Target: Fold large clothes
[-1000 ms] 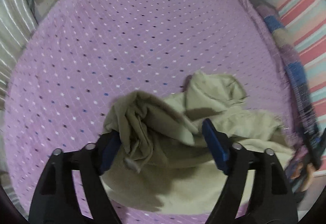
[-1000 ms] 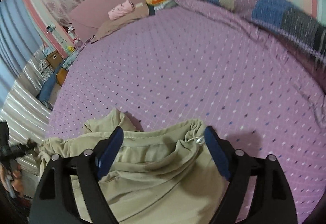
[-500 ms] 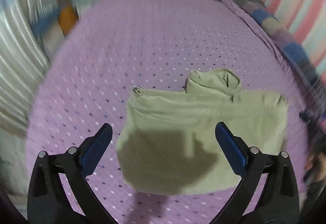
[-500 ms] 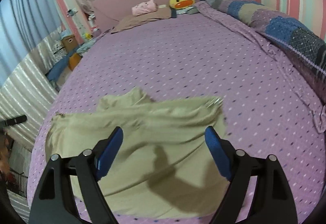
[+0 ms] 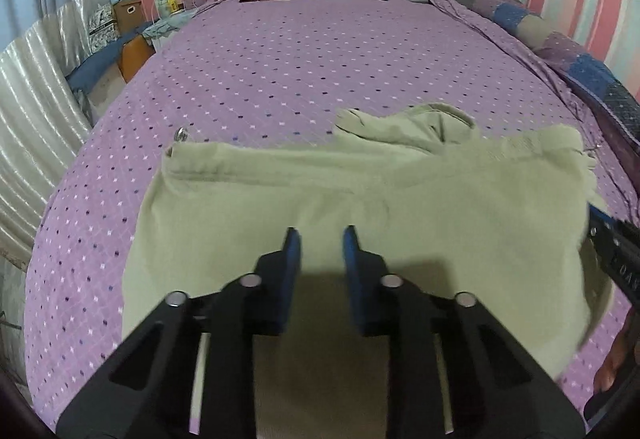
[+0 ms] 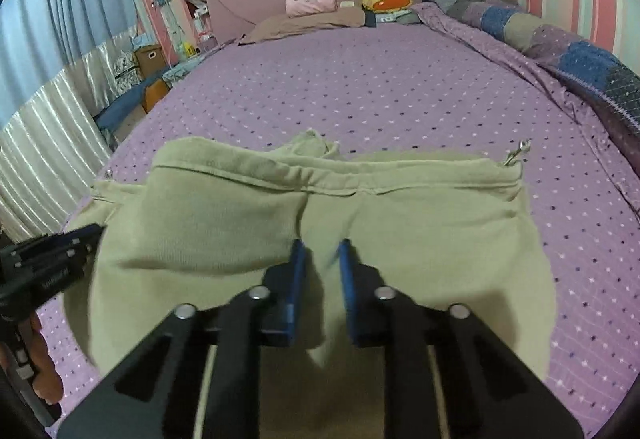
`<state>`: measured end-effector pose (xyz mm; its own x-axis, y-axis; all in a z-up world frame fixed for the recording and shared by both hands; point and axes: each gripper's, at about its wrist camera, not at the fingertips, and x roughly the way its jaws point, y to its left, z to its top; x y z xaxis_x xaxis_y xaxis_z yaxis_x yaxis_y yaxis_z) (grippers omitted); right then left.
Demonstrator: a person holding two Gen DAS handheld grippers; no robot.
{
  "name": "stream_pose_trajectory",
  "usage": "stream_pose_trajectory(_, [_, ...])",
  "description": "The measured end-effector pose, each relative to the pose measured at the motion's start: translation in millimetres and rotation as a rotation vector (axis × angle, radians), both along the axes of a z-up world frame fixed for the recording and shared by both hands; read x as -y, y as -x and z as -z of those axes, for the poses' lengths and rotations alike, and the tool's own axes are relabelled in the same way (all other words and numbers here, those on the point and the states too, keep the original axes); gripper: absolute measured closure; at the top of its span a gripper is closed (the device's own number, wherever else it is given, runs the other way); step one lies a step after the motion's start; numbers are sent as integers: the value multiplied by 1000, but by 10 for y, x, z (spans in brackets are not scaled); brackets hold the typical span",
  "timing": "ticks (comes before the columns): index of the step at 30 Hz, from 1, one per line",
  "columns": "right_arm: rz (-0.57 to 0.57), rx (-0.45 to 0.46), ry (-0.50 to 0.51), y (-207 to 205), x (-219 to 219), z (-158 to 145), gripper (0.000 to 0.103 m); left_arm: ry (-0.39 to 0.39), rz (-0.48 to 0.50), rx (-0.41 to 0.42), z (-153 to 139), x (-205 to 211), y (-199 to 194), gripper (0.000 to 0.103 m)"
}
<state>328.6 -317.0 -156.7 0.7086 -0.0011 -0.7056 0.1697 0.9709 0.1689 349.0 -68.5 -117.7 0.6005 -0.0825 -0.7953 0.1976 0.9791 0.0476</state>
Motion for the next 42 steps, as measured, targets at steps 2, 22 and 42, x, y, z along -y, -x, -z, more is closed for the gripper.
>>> stream_pose_trajectory(2, [5,-9,14,-102,19,87,91,-10,-16,-12,101,2,-172,94])
stream_pose_trajectory(22, [35,-22,78,-435,-58,247,98,-32,-42,-6,442,61,-557,103])
stream_pose_trajectory(42, [50,-64,120,-589,-80,345,99,-38,-44,-46,570,80,-715,103])
